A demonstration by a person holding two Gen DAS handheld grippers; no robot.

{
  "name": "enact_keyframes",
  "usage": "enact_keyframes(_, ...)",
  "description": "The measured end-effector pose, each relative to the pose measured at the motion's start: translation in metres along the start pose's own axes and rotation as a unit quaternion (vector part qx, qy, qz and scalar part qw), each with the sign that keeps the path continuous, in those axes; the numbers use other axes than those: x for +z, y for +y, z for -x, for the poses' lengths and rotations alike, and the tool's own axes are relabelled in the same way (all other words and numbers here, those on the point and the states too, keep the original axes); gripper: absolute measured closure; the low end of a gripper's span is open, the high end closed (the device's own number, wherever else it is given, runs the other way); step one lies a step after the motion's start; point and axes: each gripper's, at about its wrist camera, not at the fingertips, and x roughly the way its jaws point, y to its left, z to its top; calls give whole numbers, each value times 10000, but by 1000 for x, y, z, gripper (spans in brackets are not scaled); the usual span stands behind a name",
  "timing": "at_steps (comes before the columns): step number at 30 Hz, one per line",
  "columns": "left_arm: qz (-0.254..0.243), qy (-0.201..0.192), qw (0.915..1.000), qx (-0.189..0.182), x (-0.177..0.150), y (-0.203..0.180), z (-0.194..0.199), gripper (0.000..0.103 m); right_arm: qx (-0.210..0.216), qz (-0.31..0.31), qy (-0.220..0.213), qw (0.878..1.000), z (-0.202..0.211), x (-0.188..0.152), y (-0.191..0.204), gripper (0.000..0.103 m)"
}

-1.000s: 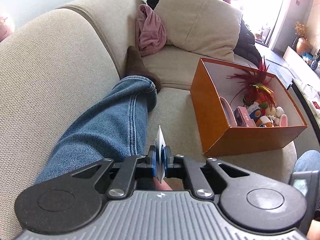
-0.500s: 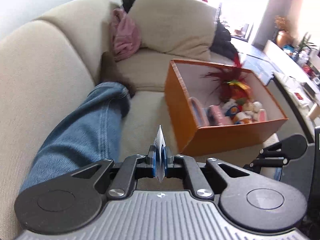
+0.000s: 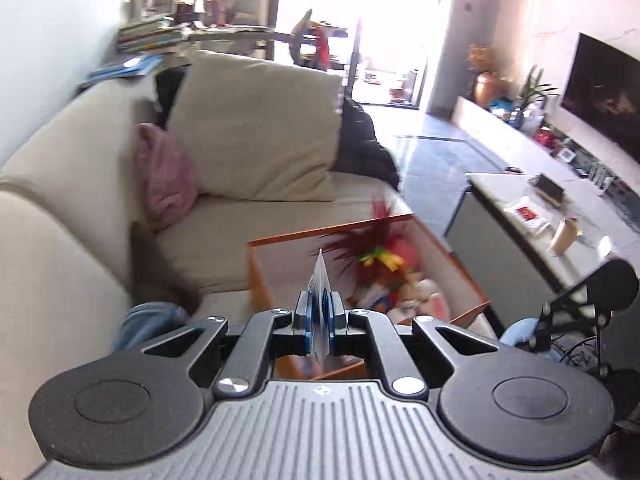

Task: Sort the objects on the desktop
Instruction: 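Carry the white card and pink stick over the orange box with both tools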

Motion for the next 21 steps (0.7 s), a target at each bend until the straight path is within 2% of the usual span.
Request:
enact_keyframes(5,509,335,9966,-560,9,-11,-45,95,-821,-336,461,9950,-6,-13,-46,97)
enact_keyframes(7,800,502,9931,-698,8,-14,-67,95,-983,-549,556,9921,-16,-20,-65,97)
enact_keyframes(14,1579,1044,9797,-665,2,-7,-140,95,-873,-845,623,9906,-50,-34,-83,97)
enact_keyframes(21,1597,1414,9755,-531,-1,-12,-168,95,-715,-996,540,9910,-64,-47,-92,97)
